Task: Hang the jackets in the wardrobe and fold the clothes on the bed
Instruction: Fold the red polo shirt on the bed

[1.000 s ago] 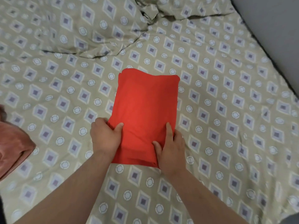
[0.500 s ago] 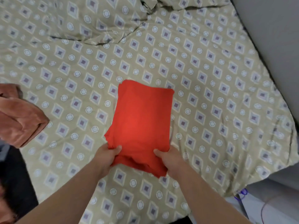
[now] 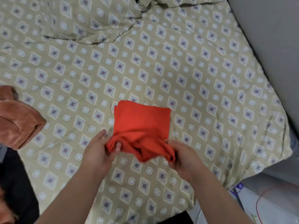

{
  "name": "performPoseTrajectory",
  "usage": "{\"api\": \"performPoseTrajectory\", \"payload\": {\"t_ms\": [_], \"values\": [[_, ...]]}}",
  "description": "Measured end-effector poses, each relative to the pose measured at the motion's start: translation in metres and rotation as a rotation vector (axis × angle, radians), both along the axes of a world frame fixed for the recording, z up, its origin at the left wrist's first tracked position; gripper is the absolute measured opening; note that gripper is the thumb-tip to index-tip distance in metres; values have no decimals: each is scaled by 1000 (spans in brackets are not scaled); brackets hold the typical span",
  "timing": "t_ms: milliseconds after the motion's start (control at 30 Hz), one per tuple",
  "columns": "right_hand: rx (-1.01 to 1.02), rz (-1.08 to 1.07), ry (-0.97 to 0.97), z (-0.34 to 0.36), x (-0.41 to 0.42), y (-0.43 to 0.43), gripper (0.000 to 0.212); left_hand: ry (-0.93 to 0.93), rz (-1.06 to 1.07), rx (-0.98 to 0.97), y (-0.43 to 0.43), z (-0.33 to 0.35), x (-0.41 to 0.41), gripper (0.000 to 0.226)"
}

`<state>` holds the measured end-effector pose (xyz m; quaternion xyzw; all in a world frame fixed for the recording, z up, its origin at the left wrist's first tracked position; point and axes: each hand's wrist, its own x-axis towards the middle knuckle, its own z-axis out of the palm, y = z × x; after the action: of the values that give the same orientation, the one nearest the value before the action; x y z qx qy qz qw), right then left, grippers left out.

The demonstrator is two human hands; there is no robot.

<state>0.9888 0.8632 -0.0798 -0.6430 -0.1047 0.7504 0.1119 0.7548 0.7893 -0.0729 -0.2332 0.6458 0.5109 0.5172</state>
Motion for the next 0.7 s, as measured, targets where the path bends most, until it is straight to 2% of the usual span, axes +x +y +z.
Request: {"api": "performPoseTrajectory", "payload": {"t_ms": [33, 133, 200, 233, 300, 333, 367, 400, 433, 533, 600, 700], "values": [[-51, -88, 39, 0, -5, 12, 17, -71, 31, 32, 16, 1, -3, 14], [-118, -309, 104, -6, -20, 45, 22, -201, 108, 98, 57, -7, -12, 19], [-51, -185, -6, -16, -28, 62, 24, -151, 77, 113, 76, -17, -15, 32], [41, 3, -147, -21, -32, 69, 24, -85, 20, 118, 83, -22, -14, 38], [299, 446, -452, -34, -41, 76, 30, 199, -215, 112, 87, -30, -9, 56], [407, 573, -535, -39, -45, 78, 30, 470, -438, 81, 85, -31, -7, 68], [454, 602, -549, -44, -48, 79, 29, 769, -707, 65, 80, -36, -5, 78], [461, 573, -533, -49, -49, 79, 28, 1013, -950, 86, 75, -43, -4, 85], [442, 511, -512, -54, -49, 78, 27, 1157, -1155, 101, 70, -51, -3, 90], [366, 288, -490, -64, -46, 71, 31, 1187, -1558, 15, 60, -72, -7, 102], [301, 142, -521, -71, -46, 64, 32, 1174, -1630, 24, 60, -84, -12, 94], [260, 77, -549, -78, -49, 60, 25, 1112, -1564, 84, 74, -93, -20, 87]]}}
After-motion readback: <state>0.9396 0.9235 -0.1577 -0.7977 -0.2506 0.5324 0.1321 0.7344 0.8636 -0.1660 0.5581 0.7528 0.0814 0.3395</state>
